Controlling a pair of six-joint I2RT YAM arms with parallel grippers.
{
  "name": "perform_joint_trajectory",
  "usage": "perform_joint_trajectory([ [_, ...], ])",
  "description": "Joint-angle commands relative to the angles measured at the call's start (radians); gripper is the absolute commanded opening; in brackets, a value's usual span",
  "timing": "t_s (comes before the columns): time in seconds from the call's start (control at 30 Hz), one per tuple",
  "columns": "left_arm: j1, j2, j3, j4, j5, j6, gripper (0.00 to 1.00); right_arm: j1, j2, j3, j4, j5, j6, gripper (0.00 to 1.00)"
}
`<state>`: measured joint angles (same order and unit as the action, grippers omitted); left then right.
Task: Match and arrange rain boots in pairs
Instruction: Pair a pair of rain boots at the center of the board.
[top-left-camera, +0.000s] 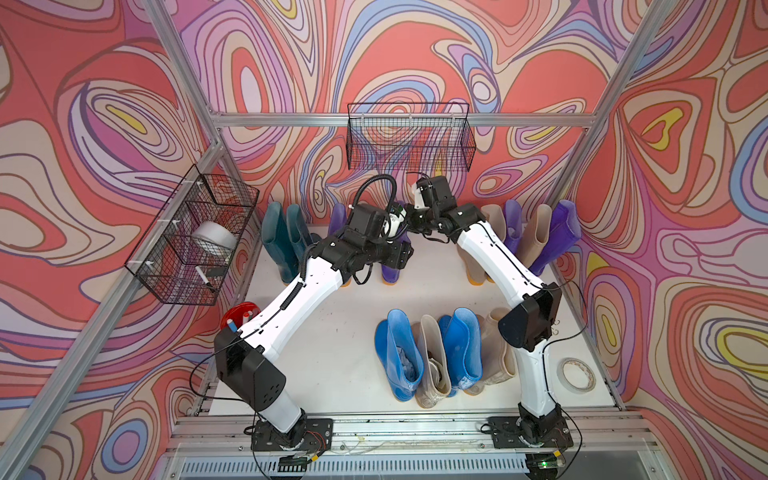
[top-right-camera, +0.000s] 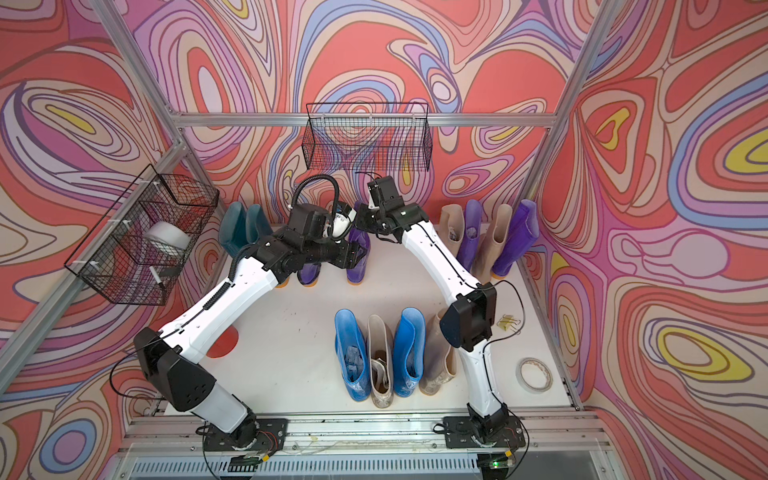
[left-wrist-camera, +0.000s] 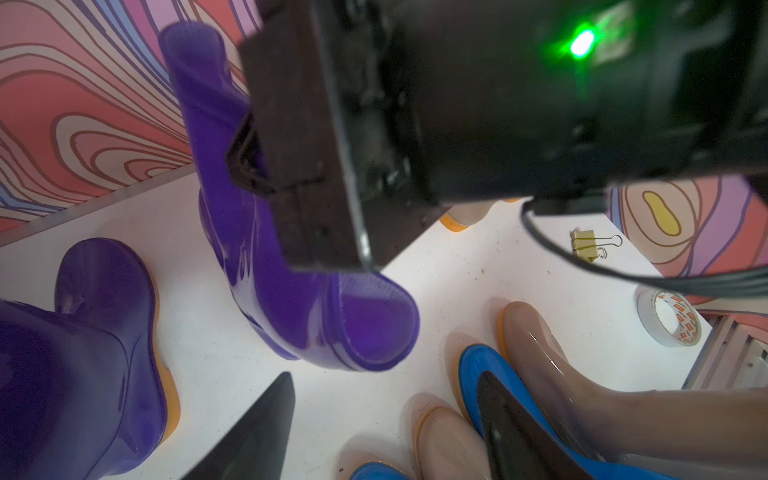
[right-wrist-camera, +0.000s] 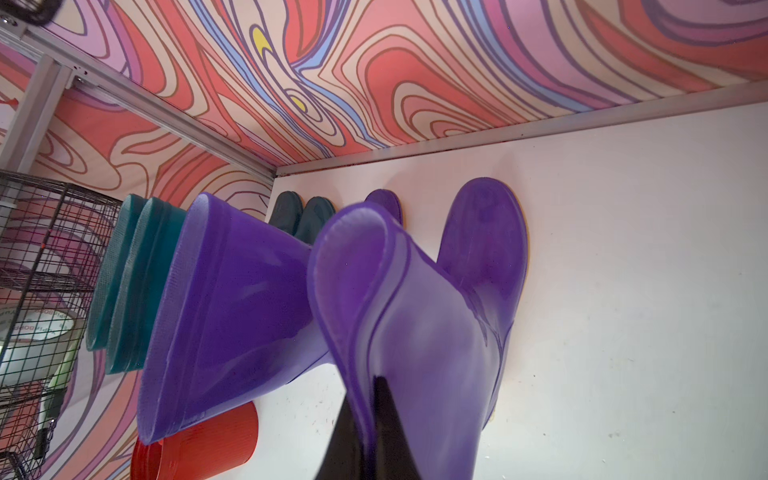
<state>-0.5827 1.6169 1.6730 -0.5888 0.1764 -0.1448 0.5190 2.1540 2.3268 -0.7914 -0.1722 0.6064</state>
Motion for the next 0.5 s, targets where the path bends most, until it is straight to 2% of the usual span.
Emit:
perform_joint_trajectory([
  [0.0, -0.002, -0.024, -0.009, 0.033, -0.02, 0.017, 0.72, 0.008, 0.006, 0.047, 0.124, 0.002, 0.028, 0.0],
  [0.27, -0.002, -0.014, -0.049, 0.062, -0.088, 0.024, 0.72, 0.015, -0.002, 0.049, 0.139, 0.0, 0.04, 0.0],
  [0.47, -0.002, -0.005, -0.095, 0.127, -0.088, 0.025, 0.71, 0.018, -0.014, 0.035, 0.157, -0.01, 0.052, 0.0],
])
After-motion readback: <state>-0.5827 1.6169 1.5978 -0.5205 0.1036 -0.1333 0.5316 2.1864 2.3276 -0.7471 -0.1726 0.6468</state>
